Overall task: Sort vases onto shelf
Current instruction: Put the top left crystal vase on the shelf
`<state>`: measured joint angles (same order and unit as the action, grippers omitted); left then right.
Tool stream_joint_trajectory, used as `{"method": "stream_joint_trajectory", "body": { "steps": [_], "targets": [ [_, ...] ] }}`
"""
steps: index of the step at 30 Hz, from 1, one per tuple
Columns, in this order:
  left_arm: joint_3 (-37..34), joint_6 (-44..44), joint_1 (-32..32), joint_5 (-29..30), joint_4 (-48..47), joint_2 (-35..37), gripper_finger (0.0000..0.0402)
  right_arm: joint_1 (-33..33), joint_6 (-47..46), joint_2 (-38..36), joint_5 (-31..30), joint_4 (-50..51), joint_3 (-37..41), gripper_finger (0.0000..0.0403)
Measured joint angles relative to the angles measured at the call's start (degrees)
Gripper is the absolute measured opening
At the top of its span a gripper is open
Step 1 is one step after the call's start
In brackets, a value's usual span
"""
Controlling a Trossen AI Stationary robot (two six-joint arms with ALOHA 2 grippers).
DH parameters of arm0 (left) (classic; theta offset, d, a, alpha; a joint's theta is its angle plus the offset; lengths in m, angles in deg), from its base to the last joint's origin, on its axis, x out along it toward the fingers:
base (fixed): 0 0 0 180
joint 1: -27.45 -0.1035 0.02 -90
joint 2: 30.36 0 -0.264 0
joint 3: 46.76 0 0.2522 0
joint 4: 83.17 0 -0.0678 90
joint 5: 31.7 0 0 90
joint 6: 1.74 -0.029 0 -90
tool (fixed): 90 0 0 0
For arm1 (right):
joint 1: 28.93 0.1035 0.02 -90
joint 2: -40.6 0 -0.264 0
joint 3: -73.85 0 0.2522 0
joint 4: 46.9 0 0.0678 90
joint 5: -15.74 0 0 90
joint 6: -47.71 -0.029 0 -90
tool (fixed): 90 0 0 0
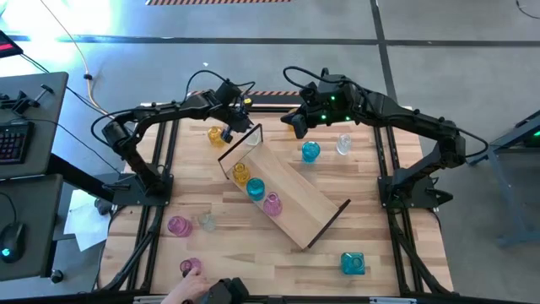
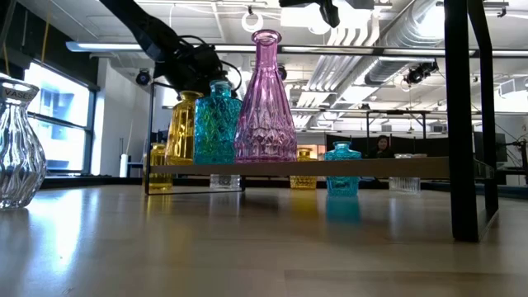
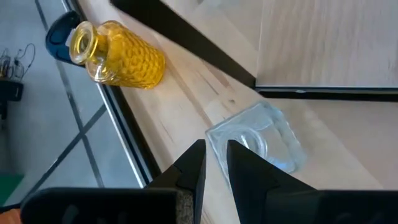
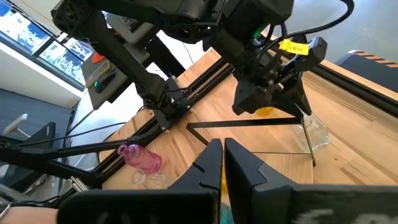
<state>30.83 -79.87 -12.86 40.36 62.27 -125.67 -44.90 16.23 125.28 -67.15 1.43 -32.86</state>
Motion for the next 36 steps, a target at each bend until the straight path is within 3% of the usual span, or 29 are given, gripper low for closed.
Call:
{"method": "stream_joint_trajectory", "body": {
  "steps": [28, 36],
  "targets": [
    [0.3, 6.2, -0.2, -2.3, 1.8, -5.1, 0.0055, 0.0, 0.2, 0.0, 0.4, 0.0, 0.0, 0.0000],
    [0.2, 13.8, -0.4, -0.2, 1.8, -4.9, 0.0055, 0.0, 0.2, 0.0, 0.7, 0.0, 0.0, 0.0000]
  ]
}}
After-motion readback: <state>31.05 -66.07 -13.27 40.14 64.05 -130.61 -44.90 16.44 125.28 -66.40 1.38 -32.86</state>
